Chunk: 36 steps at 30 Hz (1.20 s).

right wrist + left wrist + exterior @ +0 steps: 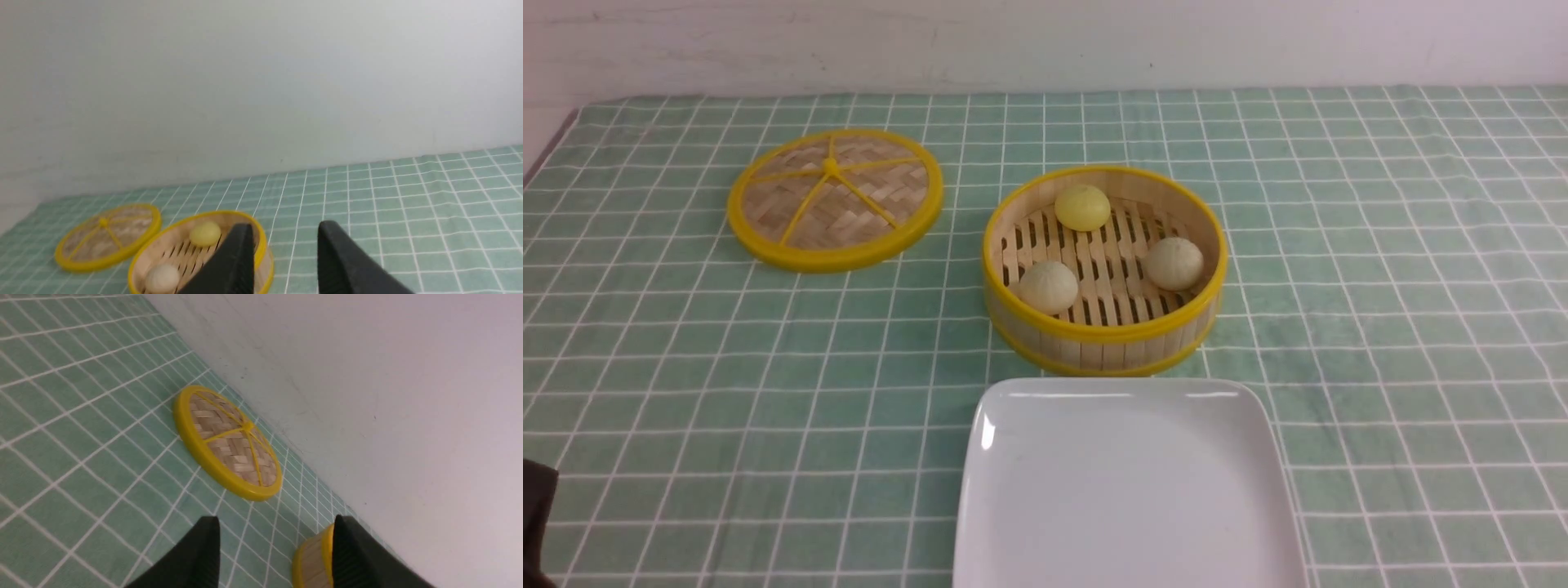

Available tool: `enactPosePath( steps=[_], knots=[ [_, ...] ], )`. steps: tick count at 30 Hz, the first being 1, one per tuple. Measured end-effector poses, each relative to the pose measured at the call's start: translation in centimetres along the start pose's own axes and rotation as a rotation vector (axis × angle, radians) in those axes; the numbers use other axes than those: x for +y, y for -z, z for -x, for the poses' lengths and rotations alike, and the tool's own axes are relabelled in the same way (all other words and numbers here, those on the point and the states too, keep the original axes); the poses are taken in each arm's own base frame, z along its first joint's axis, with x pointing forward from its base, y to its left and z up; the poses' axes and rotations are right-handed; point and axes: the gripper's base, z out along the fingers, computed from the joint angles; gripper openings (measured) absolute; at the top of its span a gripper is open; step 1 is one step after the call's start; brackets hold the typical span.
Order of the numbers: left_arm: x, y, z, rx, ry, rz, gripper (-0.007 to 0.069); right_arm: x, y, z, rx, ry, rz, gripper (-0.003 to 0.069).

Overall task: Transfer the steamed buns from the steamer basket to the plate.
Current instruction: Use the right arm to grab the steamed stuffed bun that is closest to it

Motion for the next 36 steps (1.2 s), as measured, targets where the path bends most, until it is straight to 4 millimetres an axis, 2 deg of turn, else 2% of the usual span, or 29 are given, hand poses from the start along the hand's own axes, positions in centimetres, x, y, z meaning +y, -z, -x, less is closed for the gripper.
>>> enactPosePath(
  steps=[4, 5, 6, 7, 8, 10, 11, 13, 14, 15, 17, 19, 20, 21, 22, 24, 25, 26, 28, 29, 32, 33, 36],
  knots=[
    [-3.5, 1.4, 2.6, -0.011, -0.113, -0.084, 0.0390, 0.8, -2.7, 2.1, 0.130, 0.076, 0.078, 0.0243],
    [-3.6, 1.5, 2.7, -0.004, -0.116, -0.087, 0.0389, 0.8, -2.9, 2.0, 0.144, 0.079, 0.078, 0.0243],
    [-4.2, 1.8, 3.1, 0.001, -0.124, -0.102, 0.0387, 0.9, -3.9, 2.7, 0.178, 0.077, 0.097, 0.0243],
    [-5.5, 2.5, 3.8, 0.019, -0.121, -0.138, 0.0375, 1.3, -5.7, 4.3, 0.233, 0.062, 0.134, 0.0243],
    [-5.7, 2.7, 3.9, 0.026, -0.119, -0.145, 0.0372, 1.2, -6.3, 4.3, 0.258, 0.060, 0.138, 0.0243],
    [-6.8, 3.3, 4.1, 0.099, -0.110, -0.174, 0.0356, 1.6, -9.3, 6.4, 0.364, 0.069, 0.190, 0.0243],
    [-6.9, 3.3, 4.1, 0.107, -0.108, -0.177, 0.0356, 1.6, -9.6, 6.6, 0.365, 0.068, 0.190, 0.0243],
    [-7.6, 3.3, 4.1, 0.189, -0.149, -0.183, 0.0350, 1.4, -13.2, 7.8, 0.502, 0.090, 0.241, 0.0243],
    [-7.8, 3.2, 4.0, 0.224, -0.197, -0.185, 0.0349, 1.5, -14.1, 8.5, 0.520, 0.102, 0.257, 0.0243],
    [-8.0, 3.1, 4.0, 0.258, -0.243, -0.189, 0.0348, 1.1, -16.5, 8.5, 0.608, 0.096, 0.282, 0.0243],
    [-8.2, 2.8, 3.9, 0.301, -0.335, -0.204, 0.0347, 0.9, -19.2, 9.2, 0.683, 0.101, 0.325, 0.0243],
    [-8.5, 2.3, 3.8, 0.329, -0.407, -0.235, 0.0347, 0.2, -23.8, 9.5, 0.741, 0.079, 0.371, 0.0243],
    [-8.5, 2.3, 3.8, 0.329, -0.420, -0.241, 0.0347, 0.2, -24.2, 9.9, 0.730, 0.083, 0.377, 0.0243],
    [-8.7, 2.2, 3.8, 0.334, -0.423, -0.259, 0.0347, 0.0, -25.9, 9.9, 0.733, 0.073, 0.394, 0.0243],
    [-8.9, 1.9, 3.8, 0.340, -0.425, -0.285, 0.0347, -0.6, -29.1, 9.1, 0.755, 0.056, 0.412, 0.0243],
    [-9.3, 1.5, 3.8, 0.343, -0.428, -0.333, 0.0347, -1.2, -33.3, 7.8, 0.775, 0.052, 0.429, 0.0243],
    [-9.4, 1.4, 3.8, 0.342, -0.439, -0.344, 0.0347, -1.1, -33.6, 8.0, 0.765, 0.059, 0.432, 0.0243],
    [-9.7, 1.0, 3.8, 0.348, -0.447, -0.374, 0.0347, -1.4, -37.5, 5.8, 0.798, 0.065, 0.445, 0.0243],
    [-9.8, 0.6, 3.7, 0.369, -0.456, -0.391, 0.0347, -1.0, -40.6, 3.7, 0.826, 0.087, 0.440, 0.0243],
    [-9.8, 0.5, 3.7, 0.371, -0.456, -0.393, 0.0347, -0.8, -40.6, 4.0, 0.819, 0.095, 0.439, 0.0243],
    [-9.6, -0.6, 3.6, 0.424, -0.433, -0.379, 0.0347, 0.1, -43.7, 1.5, 0.851, 0.170, 0.381, 0.0243],
    [-9.6, -0.7, 3.6, 0.426, -0.432, -0.378, 0.0347, 0.1, -43.9, 1.3, 0.855, 0.172, 0.378, 0.0243],
    [-9.4, -1.3, 3.4, 0.459, -0.419, -0.363, 0.0347, 0.9, -43.8, 2.6, 0.810, 0.215, 0.362, 0.0243]
  ],
)
